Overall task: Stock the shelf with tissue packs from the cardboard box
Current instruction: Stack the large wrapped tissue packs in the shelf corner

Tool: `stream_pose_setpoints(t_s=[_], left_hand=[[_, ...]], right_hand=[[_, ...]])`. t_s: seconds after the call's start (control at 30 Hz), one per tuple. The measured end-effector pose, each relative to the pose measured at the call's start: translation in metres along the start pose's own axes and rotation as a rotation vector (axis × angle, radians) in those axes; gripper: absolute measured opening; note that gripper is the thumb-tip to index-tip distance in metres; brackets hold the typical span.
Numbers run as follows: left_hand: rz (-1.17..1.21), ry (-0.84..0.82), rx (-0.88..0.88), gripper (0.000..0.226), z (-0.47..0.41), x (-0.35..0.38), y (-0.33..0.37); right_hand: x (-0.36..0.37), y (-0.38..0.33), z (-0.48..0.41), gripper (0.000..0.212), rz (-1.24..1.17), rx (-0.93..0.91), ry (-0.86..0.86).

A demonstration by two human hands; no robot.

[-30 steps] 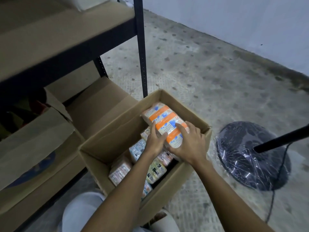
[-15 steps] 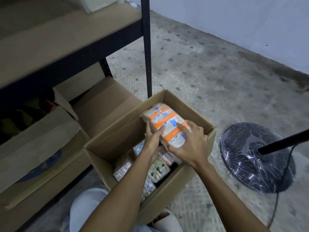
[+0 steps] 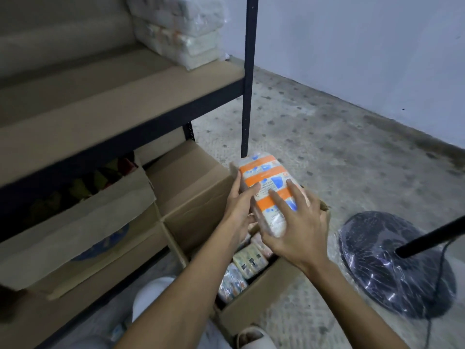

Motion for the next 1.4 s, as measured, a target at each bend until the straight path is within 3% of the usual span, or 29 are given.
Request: stream_pose_setpoints(t_s=[0.4, 0.7, 0.83, 1.03, 1.1, 1.2, 1.3, 1.4], left_hand=[[-0.092, 0.015, 0.357, 0.068, 0.070, 0.011, 0.111], [-0.262, 0.138, 0.575, 0.066, 0.098, -0.032, 0.206], [-0.323, 0.189, 0.635, 0.069, 0.096, -0.063, 0.248], [-0.383, 0.290, 0.652, 0.080, 0.085, -0.117, 0.296], [-0.412, 0.310, 0.646, 0.074, 0.081, -0.131, 0.307], [-0.576, 0.335, 0.585, 0.069, 0.070, -0.154, 0.314], [-0.796, 0.476, 0.541, 0.073, 0.063, -0.180, 0.321], [-0.851, 0.512, 0.532, 0.071, 0.057, -0.194, 0.324]], right_hand=[[-0.095, -0.044, -0.014, 0.066, -0.223, -0.121, 0.378], [-0.123, -0.122, -0.061, 0.062, -0.380, -0.240, 0.489], [-0.121, -0.160, -0.095, 0.063, -0.444, -0.292, 0.476], [-0.099, -0.217, -0.144, 0.067, -0.496, -0.338, 0.345], [-0.086, -0.233, -0.159, 0.070, -0.511, -0.326, 0.274], [-0.069, -0.252, -0.176, 0.073, -0.491, -0.325, 0.220], [-0.062, -0.267, -0.191, 0.073, -0.427, -0.341, 0.219], [-0.055, -0.277, -0.204, 0.074, -0.369, -0.345, 0.168]])
Point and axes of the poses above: each hand's wrist, its own z-axis away from the middle knuckle, its own x-axis out of the palm, y = z × x, the point moved 8 cm from there along -z, towards the middle knuckle
